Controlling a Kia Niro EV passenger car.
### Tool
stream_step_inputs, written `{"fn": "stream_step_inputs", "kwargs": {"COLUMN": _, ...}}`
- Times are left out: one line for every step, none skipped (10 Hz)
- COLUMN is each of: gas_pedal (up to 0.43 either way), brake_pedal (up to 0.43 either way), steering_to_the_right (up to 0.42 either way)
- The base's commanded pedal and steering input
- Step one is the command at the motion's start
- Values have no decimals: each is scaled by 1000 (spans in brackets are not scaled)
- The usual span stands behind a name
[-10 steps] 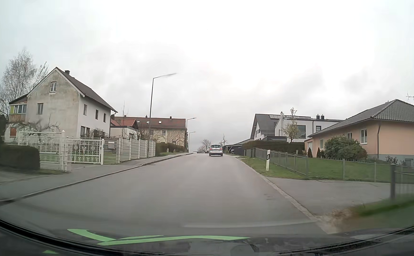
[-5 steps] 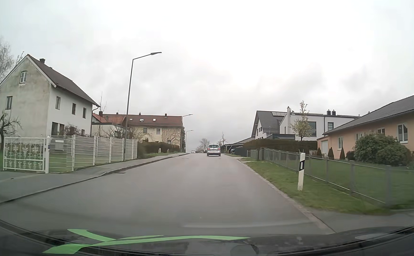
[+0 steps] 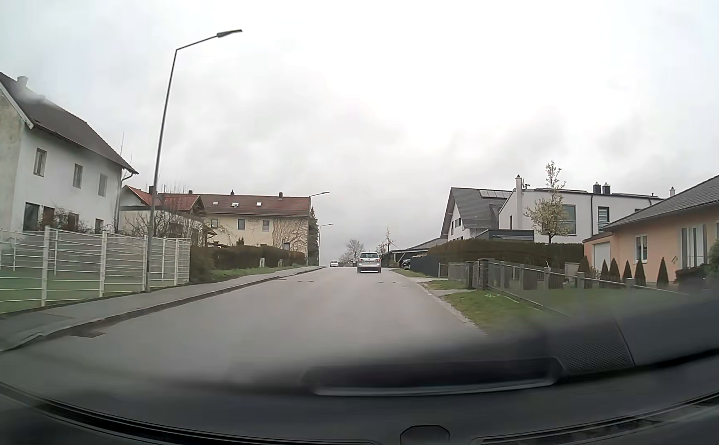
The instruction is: Follow the waypoints while adhering to traffic rules and regulations
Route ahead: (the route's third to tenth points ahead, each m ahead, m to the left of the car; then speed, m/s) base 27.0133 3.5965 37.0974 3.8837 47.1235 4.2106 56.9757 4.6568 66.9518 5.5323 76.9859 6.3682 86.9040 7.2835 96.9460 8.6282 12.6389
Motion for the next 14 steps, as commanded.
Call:
{"fn": "stream_step_inputs", "kwargs": {"gas_pedal": 177, "brake_pedal": 0, "steering_to_the_right": 0}}
{"fn": "stream_step_inputs", "kwargs": {"gas_pedal": 177, "brake_pedal": 0, "steering_to_the_right": 0}}
{"fn": "stream_step_inputs", "kwargs": {"gas_pedal": 157, "brake_pedal": 0, "steering_to_the_right": 0}}
{"fn": "stream_step_inputs", "kwargs": {"gas_pedal": 98, "brake_pedal": 0, "steering_to_the_right": 0}}
{"fn": "stream_step_inputs", "kwargs": {"gas_pedal": 98, "brake_pedal": 0, "steering_to_the_right": 0}}
{"fn": "stream_step_inputs", "kwargs": {"gas_pedal": 110, "brake_pedal": 0, "steering_to_the_right": 0}}
{"fn": "stream_step_inputs", "kwargs": {"gas_pedal": 118, "brake_pedal": 0, "steering_to_the_right": 0}}
{"fn": "stream_step_inputs", "kwargs": {"gas_pedal": 150, "brake_pedal": 0, "steering_to_the_right": 0}}
{"fn": "stream_step_inputs", "kwargs": {"gas_pedal": 157, "brake_pedal": 0, "steering_to_the_right": 0}}
{"fn": "stream_step_inputs", "kwargs": {"gas_pedal": 169, "brake_pedal": 0, "steering_to_the_right": 0}}
{"fn": "stream_step_inputs", "kwargs": {"gas_pedal": 177, "brake_pedal": 0, "steering_to_the_right": 0}}
{"fn": "stream_step_inputs", "kwargs": {"gas_pedal": 177, "brake_pedal": 0, "steering_to_the_right": -4}}
{"fn": "stream_step_inputs", "kwargs": {"gas_pedal": 177, "brake_pedal": 0, "steering_to_the_right": -7}}
{"fn": "stream_step_inputs", "kwargs": {"gas_pedal": 177, "brake_pedal": 0, "steering_to_the_right": -9}}
